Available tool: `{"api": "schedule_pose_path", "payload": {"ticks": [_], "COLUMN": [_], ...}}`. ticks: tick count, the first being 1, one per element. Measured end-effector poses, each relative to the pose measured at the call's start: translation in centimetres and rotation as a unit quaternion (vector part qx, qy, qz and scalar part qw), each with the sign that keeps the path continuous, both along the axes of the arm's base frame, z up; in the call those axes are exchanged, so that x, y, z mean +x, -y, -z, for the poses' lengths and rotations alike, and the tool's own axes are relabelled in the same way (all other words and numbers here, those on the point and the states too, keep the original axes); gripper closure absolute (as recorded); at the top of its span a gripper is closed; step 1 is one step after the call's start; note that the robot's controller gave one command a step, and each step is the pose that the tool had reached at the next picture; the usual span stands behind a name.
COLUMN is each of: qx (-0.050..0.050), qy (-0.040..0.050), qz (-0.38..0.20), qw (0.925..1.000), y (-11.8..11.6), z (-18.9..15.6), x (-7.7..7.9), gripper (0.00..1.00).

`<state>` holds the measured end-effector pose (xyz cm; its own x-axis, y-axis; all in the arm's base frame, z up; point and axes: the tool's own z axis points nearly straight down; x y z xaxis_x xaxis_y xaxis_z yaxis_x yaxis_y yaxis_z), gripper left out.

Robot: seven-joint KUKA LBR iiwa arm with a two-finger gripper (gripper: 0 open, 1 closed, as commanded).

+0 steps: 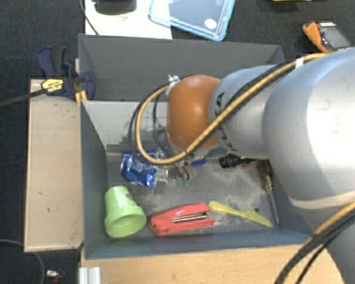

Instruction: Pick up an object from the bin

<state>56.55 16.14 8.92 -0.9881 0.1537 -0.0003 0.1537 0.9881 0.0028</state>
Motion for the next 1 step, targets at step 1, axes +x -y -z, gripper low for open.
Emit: {"api": "schedule_pose_path", "payload": {"ticks": [1], "qx": [0.001], "qy": [0.0038], "qz": [0.000], "qw": [1.0000], "y": [-0.04], "z": [-2.53], "x": [0.22], "gripper": [1.00]}}
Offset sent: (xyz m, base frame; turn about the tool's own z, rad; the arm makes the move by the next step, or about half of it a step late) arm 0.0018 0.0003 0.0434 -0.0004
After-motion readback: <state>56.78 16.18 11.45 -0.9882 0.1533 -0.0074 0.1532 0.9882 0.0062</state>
